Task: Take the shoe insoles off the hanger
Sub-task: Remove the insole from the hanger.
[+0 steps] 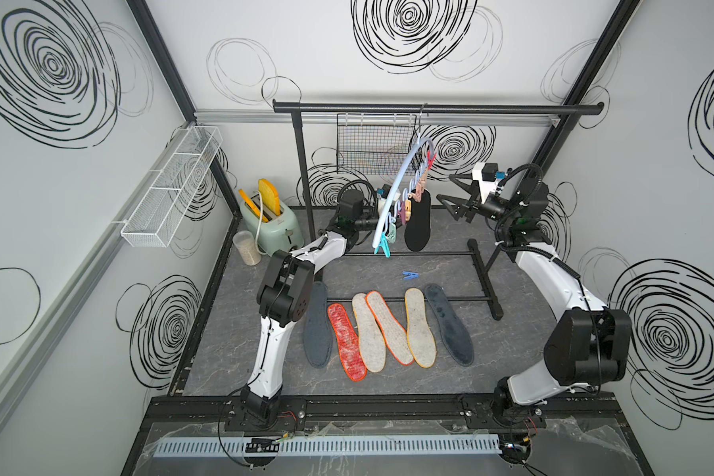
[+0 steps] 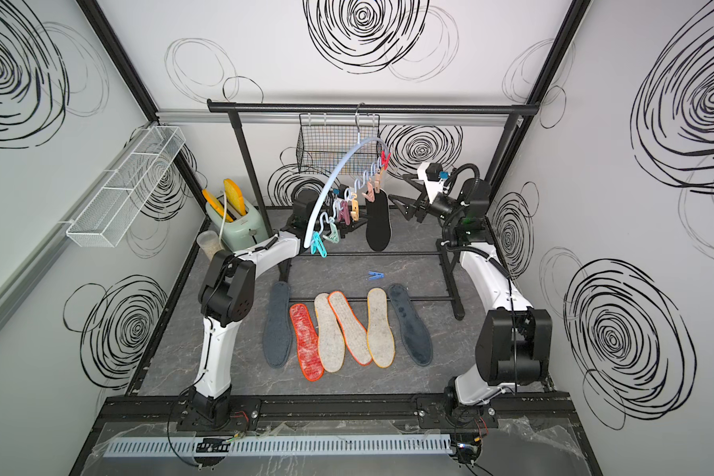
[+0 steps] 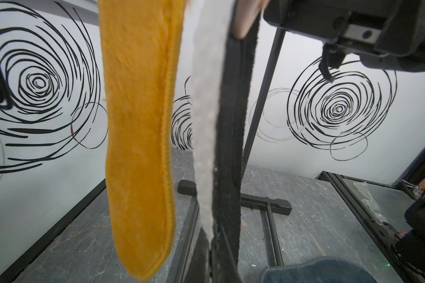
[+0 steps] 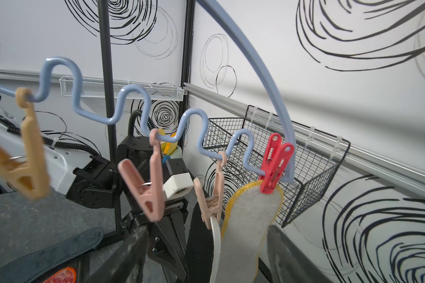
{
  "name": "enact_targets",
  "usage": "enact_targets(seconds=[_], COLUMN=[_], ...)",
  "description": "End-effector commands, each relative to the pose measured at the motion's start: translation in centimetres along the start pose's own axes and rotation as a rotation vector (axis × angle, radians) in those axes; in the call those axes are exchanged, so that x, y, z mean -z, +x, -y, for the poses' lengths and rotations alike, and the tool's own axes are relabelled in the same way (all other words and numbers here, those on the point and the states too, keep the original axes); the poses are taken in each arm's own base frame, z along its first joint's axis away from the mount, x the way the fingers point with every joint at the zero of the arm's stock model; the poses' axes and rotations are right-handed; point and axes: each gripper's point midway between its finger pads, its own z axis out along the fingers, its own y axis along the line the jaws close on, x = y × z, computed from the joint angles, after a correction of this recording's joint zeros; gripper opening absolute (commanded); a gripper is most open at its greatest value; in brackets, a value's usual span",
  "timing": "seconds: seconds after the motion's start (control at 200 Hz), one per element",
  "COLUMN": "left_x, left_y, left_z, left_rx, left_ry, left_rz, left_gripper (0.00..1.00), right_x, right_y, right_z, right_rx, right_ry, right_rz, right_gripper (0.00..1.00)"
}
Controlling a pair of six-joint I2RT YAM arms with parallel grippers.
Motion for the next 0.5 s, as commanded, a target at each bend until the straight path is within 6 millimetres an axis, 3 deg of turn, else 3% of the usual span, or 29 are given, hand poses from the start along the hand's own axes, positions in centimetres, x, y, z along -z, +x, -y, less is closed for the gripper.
enact_targets(seconds=[0.0,0.495], left_x=[0.5,0.9], left_y=[-2.3,-2.0], left_z=[1.8,1.7], left_rx=[-0.090,-0.120], left_ry=[0.038,0.065], left_rz=[0.009,-0.011], left_gripper=[0.00,0.00], right_x=[-1.1,-5.4], right_y=[-0.4,0.6], right_z=[-0.8,-1.0], right_rx=[0.032,-0.017], right_ry=[-0.115,-0.259], right_rz=[0.006,-0.006], right_gripper=[0.77,0.63])
